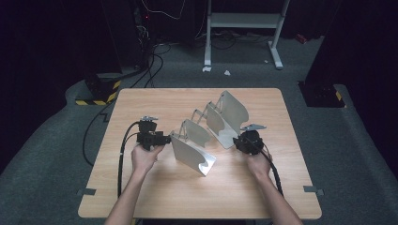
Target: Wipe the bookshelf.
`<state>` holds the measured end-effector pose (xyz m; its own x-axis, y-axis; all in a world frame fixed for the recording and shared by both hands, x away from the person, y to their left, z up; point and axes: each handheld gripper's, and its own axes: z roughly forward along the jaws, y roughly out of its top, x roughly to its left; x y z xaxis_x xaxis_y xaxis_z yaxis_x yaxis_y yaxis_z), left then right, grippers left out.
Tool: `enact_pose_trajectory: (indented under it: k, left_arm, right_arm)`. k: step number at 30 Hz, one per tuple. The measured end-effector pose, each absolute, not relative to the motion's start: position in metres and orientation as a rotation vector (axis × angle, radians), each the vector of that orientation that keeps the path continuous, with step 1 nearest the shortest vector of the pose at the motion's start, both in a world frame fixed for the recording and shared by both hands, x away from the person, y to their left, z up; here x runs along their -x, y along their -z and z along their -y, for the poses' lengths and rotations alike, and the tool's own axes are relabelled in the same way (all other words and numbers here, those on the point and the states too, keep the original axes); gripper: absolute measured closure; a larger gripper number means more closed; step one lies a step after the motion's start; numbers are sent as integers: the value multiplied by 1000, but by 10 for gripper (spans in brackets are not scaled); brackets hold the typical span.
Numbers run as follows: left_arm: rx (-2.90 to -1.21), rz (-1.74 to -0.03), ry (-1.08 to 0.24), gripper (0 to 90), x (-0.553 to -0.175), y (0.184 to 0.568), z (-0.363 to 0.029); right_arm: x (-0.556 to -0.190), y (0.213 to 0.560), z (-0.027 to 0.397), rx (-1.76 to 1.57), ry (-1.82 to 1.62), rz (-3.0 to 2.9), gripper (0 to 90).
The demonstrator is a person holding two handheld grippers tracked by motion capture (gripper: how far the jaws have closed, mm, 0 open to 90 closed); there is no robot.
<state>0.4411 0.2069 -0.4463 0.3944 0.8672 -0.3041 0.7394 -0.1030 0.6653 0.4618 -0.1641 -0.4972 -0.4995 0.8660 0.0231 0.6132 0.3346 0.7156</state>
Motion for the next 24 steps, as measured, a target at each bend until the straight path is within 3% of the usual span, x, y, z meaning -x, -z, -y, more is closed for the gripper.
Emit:
enact_pose_trajectory:
  k: [12, 21, 24]
  left_arm:
    - [-1879, -1353, -212, 410, -433, 443, -203]
    - [-1886, -1317, -196, 413, -424, 443, -197]
    - [-1891, -1313, -195, 422, -419, 444, -196]
  right_arm:
    - [-477, 477, 129, -1277, -1052, -2292, 706]
    - [-485, 463, 114, -1248, -1040, -2317, 857]
    - [-488, 462, 110, -1231, -1029, -2336, 870]
